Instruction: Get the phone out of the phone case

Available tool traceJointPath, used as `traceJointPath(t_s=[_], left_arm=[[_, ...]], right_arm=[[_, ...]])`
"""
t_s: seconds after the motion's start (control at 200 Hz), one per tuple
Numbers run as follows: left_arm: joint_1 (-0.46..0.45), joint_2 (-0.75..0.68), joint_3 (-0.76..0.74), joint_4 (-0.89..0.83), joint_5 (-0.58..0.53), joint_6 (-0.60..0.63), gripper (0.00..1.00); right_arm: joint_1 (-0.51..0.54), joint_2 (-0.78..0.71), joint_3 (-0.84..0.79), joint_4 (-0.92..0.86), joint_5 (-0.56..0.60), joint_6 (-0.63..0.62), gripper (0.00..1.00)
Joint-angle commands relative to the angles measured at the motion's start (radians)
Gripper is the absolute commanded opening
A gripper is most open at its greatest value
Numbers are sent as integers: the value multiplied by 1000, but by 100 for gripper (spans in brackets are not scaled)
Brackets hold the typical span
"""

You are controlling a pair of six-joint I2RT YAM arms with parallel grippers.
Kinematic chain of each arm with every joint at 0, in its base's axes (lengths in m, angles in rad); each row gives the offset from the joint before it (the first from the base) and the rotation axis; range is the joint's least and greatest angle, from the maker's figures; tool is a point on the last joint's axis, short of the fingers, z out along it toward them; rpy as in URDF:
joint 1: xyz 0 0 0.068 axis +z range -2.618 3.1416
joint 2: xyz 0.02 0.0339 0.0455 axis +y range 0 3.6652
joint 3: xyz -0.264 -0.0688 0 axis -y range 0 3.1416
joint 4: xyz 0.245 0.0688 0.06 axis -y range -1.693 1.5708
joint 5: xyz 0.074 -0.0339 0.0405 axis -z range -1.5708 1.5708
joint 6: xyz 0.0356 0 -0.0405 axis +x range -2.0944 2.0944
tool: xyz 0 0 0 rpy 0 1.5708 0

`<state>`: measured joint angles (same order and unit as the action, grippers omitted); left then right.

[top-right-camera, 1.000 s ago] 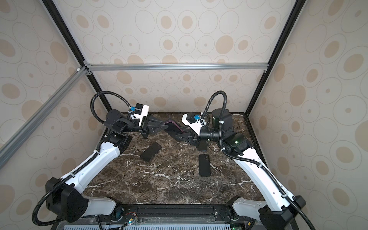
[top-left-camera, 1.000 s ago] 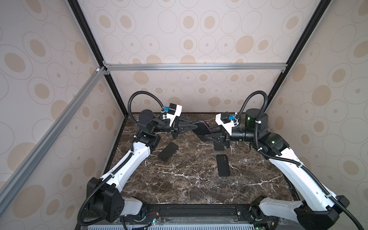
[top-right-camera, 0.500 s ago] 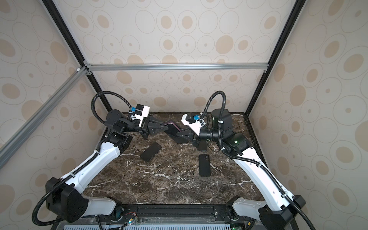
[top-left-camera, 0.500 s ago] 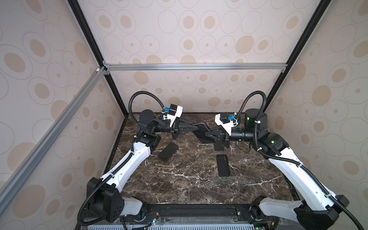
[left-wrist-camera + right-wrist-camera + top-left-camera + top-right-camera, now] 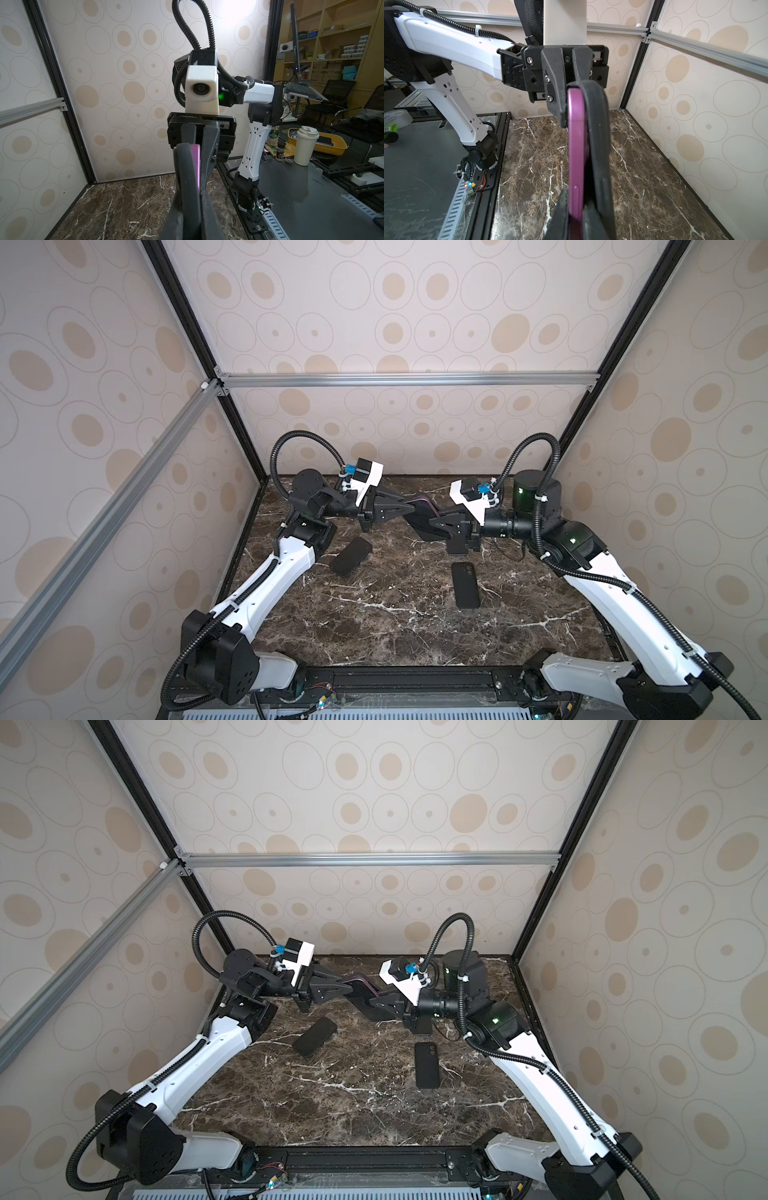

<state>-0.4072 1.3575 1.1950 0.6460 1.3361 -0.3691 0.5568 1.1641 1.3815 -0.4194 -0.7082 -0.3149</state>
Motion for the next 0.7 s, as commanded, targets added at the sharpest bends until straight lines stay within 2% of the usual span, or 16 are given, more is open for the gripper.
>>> traceJointPath(t_s=[0.0,0.695], left_arm=[[5,-36,10,37,-54,34,2],[11,-51,2,41,-58,33,17]], right_arm=[[7,-43,-10,3,42,-2,0],[5,-85,-26,-17,93,-13,0]])
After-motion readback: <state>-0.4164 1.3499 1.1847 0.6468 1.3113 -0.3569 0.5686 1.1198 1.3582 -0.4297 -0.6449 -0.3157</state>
